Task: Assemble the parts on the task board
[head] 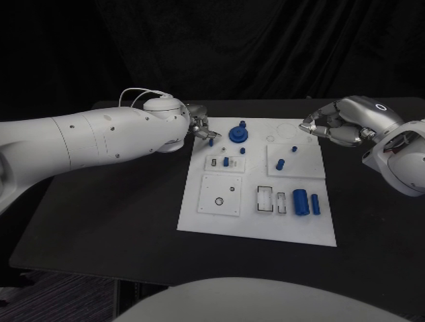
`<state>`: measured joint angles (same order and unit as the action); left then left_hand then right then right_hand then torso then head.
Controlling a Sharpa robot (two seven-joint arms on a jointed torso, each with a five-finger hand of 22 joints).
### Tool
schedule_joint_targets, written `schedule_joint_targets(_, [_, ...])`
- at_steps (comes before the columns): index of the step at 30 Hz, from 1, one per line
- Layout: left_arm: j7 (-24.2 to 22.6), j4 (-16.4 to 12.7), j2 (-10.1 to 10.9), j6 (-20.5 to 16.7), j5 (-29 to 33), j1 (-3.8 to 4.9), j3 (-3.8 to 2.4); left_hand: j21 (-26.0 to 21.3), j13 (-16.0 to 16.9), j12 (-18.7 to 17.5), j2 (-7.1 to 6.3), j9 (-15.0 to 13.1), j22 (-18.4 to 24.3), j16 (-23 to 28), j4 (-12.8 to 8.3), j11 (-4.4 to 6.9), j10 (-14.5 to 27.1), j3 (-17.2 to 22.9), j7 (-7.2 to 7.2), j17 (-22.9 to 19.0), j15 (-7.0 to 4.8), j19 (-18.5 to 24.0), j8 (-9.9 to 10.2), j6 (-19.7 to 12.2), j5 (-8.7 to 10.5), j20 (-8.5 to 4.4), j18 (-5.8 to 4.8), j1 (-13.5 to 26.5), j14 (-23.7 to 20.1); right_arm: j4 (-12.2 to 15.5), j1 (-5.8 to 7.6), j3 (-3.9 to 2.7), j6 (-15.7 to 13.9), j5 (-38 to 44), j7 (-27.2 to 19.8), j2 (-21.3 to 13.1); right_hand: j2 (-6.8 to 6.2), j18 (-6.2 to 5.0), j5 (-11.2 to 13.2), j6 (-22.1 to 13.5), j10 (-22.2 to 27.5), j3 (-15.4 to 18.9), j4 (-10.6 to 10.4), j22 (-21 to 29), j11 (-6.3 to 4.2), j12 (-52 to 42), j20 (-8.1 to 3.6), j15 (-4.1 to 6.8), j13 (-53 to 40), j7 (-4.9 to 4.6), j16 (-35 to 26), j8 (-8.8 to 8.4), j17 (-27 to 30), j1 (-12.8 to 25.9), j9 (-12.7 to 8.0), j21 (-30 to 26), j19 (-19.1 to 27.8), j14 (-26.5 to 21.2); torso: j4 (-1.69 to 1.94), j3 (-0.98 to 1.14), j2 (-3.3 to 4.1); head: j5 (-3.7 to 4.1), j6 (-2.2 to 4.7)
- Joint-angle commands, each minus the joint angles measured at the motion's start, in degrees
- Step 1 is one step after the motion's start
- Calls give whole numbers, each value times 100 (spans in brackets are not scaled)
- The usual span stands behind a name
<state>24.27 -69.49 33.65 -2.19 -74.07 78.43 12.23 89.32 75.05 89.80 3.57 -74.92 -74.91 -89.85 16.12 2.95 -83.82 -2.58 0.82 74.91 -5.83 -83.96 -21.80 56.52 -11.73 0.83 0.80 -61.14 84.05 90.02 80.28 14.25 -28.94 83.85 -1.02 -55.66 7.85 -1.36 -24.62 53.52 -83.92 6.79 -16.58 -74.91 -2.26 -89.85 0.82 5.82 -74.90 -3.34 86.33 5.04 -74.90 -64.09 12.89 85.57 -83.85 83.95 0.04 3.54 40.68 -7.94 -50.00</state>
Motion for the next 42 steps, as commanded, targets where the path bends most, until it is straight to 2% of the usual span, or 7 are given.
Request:
schedule_joint_targets(1, [-53,16,-16,122,-39,-15,-4,-37,1495,20,14,-73,-1447,-15,7,4,-618,32,-2,1509,6,-533,34,20,-28,-6,-47,-31,595,10,-11,-5,-60,30,29,-7,-18,15,-20,41,-608,31,10,-1349,33,-15,31,-45,-1510,0,-31,-28,-669,-62,-8,-19,-396,447,4,3,3,2,0])
schedule_joint_targets(17, [-69,92,-74,177,-39,-44,-3,-52,1495,20,41,-36,-1440,-15,14,-6,-618,58,10,1509,14,-523,97,-19,-123,-1,-42,-69,595,12,-11,-5,-43,30,31,-9,-20,15,-29,43,-608,35,9,-1349,33,-15,31,-45,-1510,-1,-30,-31,-671,-70,-9,-19,-396,447,4,4,1,7,0])
schedule_joint_targets(22, [-85,97,-89,218,-39,-53,-3,-62,1495,20,44,15,-1435,-15,9,-19,-618,81,26,1509,23,-517,178,-53,-216,7,-40,-115,595,5,-11,-5,-40,30,32,-5,-21,14,-31,43,-608,36,8,-1348,33,-15,31,-45,-1510,-1,-30,-32,-670,-73,-9,-22,-395,447,4,3,4,-3,0])
schedule_joint_targets(24, [-93,102,-93,230,-39,-57,-3,-63,1495,20,34,53,-1435,-15,8,-26,-618,95,33,1509,30,-517,228,-44,-325,13,-40,-145,595,1,-11,-5,-39,30,32,-1,-21,14,-31,43,-608,36,8,-1348,33,-15,31,-45,-1510,-1,-30,-32,-670,-73,-9,-22,-395,447,5,2,2,-3,0])
schedule_joint_targets(28, [-104,104,-97,244,-39,-65,-3,-69,1495,20,31,74,-1432,-15,8,-30,-618,105,38,1509,33,-512,260,-46,-377,16,-38,-160,595,-1,-11,-5,-40,30,31,3,-21,14,-31,43,-608,36,8,-1348,33,-15,31,-45,-1510,-1,-30,-32,-670,-73,-9,-22,-395,447,-1,7,1,-3,0])
schedule_joint_targets(33, [-112,108,-104,273,-39,-70,-3,-83,1495,20,28,117,-1426,-15,2,-37,-618,134,46,1509,41,-504,321,-46,-486,23,-34,-202,595,-4,-11,-5,-40,30,35,1,-21,14,-31,43,-608,36,8,-1348,33,-15,31,-45,-1510,-1,-30,-32,-670,-73,-9,-22,-395,447,9,4,2,0,0])
schedule_joint_targets(42, [-116,113,-109,319,-39,-77,-3,-86,1495,20,13,170,-1427,-15,-19,-39,-618,196,46,1509,46,-503,396,-20,-669,30,-34,-291,595,-8,-12,-5,-45,30,34,4,-21,14,-31,43,-608,36,8,-1348,33,-15,31,-45,-1510,-1,-30,-32,-670,-73,-9,-22,-395,447,3,6,1,-5,0])
